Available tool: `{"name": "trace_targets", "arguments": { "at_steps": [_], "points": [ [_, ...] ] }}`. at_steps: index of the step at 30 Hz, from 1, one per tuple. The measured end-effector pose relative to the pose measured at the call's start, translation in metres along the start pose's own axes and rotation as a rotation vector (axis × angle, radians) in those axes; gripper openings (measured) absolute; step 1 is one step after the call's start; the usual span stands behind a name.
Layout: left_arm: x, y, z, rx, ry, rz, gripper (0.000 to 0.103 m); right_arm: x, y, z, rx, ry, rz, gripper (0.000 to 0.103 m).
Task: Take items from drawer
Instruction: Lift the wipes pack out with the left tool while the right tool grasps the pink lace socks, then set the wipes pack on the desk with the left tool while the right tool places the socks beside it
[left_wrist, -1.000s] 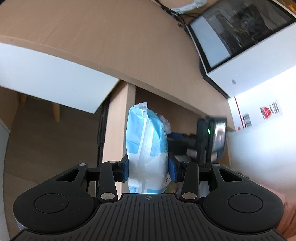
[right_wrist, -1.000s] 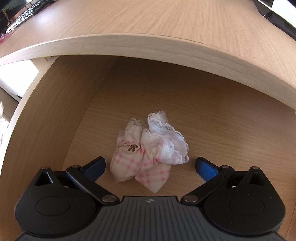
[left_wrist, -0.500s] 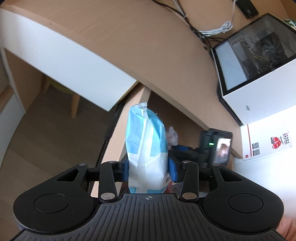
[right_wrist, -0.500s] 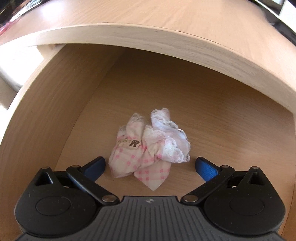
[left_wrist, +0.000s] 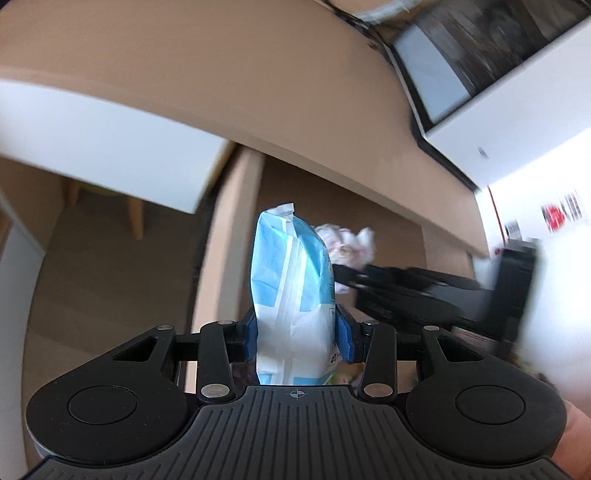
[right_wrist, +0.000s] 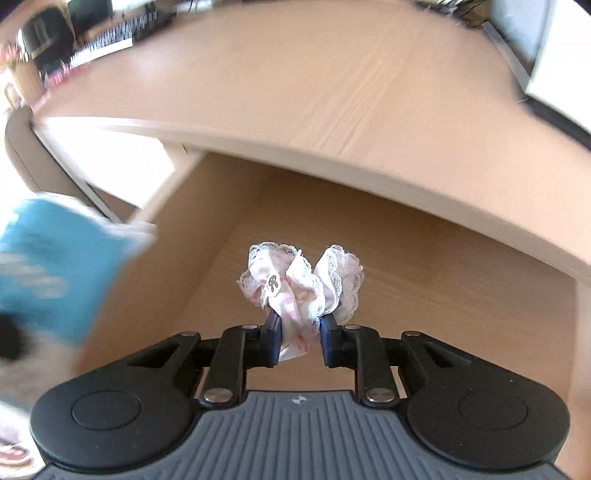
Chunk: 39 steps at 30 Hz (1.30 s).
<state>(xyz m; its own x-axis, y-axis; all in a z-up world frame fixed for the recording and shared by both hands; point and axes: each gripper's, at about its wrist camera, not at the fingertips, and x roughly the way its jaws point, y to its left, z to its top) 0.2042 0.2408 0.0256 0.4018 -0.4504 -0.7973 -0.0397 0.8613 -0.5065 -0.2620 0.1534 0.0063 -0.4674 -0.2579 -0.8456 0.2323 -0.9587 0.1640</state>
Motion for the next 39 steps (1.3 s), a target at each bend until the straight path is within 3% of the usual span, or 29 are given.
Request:
{"name": "trace_targets", "arguments": {
  "at_steps": [5, 6, 8, 9, 10, 12, 16, 20, 25, 28, 30, 33, 35, 36, 39],
  "points": [
    [0.021, -0.02, 0.005, 0.113, 0.078, -0.068, 0.044, -0.066, -0.004, -0.019, 0.15, -0.11, -0.068, 0.02],
    [0.025, -0.026, 0.006, 0.143, 0.099, -0.08, 0.044, -0.07, -0.037, -0.012, 0.175, -0.122, -0.083, 0.02],
    [0.033, -0.038, 0.006, 0.219, 0.146, -0.114, 0.044, -0.087, -0.044, -0.023, 0.245, -0.146, -0.135, 0.02],
    [0.036, -0.046, 0.006, 0.252, 0.162, -0.13, 0.044, -0.114, -0.062, -0.035, 0.266, -0.152, -0.161, 0.02],
    [0.039, -0.052, 0.007, 0.277, 0.172, -0.147, 0.044, -0.134, -0.068, -0.06, 0.297, -0.163, -0.195, 0.02],
    [0.043, -0.066, 0.013, 0.314, 0.168, -0.191, 0.044, -0.146, -0.071, -0.057, 0.331, -0.173, -0.251, 0.02],
    [0.045, -0.093, 0.047, 0.342, 0.062, -0.255, 0.044, -0.155, -0.082, -0.067, 0.377, -0.196, -0.341, 0.02],
    [0.059, -0.119, 0.095, 0.316, -0.057, -0.262, 0.044, -0.164, -0.093, -0.074, 0.428, -0.226, -0.369, 0.02],
    [0.1, -0.148, 0.134, 0.244, -0.176, -0.335, 0.045, -0.154, -0.096, -0.063, 0.455, -0.249, -0.38, 0.02],
    [0.134, -0.157, 0.144, 0.228, -0.129, -0.3, 0.049, -0.16, -0.1, -0.071, 0.456, -0.241, -0.39, 0.02],
    [0.151, -0.161, 0.143, 0.28, -0.095, -0.206, 0.051, -0.163, -0.101, -0.071, 0.445, -0.241, -0.406, 0.02],
    [0.155, -0.164, 0.136, 0.351, -0.142, -0.122, 0.071, -0.172, -0.105, -0.079, 0.465, -0.246, -0.437, 0.02],
    [0.15, -0.167, 0.135, 0.367, -0.163, -0.083, 0.072, -0.173, -0.112, -0.081, 0.477, -0.24, -0.441, 0.02],
    [0.146, -0.167, 0.135, 0.367, -0.173, -0.075, 0.066, -0.173, -0.116, -0.082, 0.483, -0.236, -0.446, 0.02],
    [0.121, -0.159, 0.135, 0.354, -0.244, -0.091, 0.064, -0.172, -0.126, -0.081, 0.486, -0.238, -0.452, 0.02]
  ]
}}
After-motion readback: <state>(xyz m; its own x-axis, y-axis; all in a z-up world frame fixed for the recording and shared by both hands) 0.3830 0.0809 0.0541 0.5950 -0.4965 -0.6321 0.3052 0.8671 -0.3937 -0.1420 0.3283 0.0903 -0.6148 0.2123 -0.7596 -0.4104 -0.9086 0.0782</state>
